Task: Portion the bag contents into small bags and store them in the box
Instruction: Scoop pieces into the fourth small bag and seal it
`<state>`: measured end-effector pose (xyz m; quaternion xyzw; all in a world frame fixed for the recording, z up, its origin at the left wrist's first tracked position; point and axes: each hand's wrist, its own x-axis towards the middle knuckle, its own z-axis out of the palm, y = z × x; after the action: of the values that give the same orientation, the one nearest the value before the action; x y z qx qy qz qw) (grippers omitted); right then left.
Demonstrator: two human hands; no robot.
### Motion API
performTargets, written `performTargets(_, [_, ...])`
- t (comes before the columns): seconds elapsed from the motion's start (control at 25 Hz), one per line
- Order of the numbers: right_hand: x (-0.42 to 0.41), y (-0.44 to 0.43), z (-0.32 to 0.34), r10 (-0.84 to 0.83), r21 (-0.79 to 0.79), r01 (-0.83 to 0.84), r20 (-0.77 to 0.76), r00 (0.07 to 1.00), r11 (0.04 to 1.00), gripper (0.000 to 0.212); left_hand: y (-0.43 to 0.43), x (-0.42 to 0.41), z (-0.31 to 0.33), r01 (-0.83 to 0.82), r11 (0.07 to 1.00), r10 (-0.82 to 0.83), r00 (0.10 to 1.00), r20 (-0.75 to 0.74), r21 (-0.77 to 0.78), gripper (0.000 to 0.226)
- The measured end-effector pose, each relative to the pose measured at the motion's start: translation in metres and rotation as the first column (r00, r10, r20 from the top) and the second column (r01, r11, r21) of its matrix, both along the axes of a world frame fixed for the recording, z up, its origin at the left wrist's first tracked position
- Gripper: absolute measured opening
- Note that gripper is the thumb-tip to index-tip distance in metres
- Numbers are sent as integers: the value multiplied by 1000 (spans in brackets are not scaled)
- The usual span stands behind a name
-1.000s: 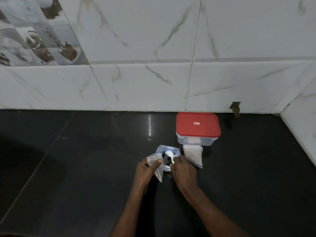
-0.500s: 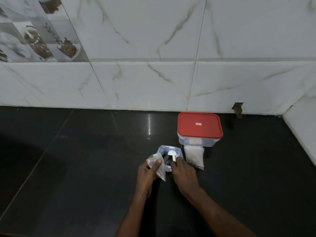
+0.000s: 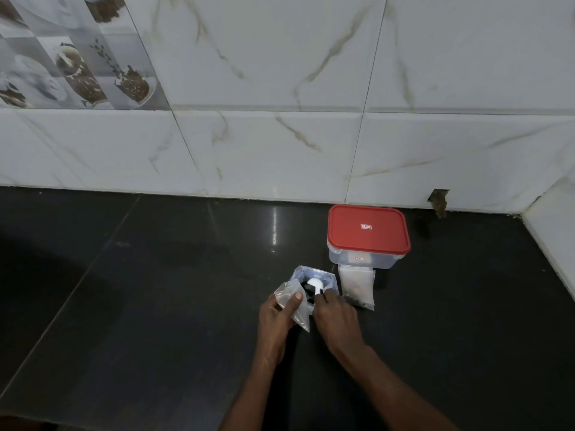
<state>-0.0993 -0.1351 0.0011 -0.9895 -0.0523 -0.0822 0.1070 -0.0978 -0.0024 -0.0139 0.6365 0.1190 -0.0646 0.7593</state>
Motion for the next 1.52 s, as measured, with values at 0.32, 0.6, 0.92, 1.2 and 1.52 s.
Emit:
performTargets(0.32, [1,3,-1,-94,181,110,-95,991,977,13,2,-7,-4,7,1000,-7,1000,-8,-28,30])
performTargets(0.6, [9,6,23,-294,767,569,-494,818,295,22,0,-6,-5,62,998,-62,998,19,7,36])
performTargets(0.92, [5,-19,32,-260,761,629,-648,716,-162,9,2,-7,-7,13,987,-19,999,37,160,39])
performTargets(1.2, [-11,-26,70,-292,919,381,-339,894,99,15,-7,3,-1,-6,917,-21,998,64,399,47])
performTargets(1.52, [-40,-26,23,252,121,-312,356,900,942,12,-6,11,-13,90,914,-105,994,15,395,39])
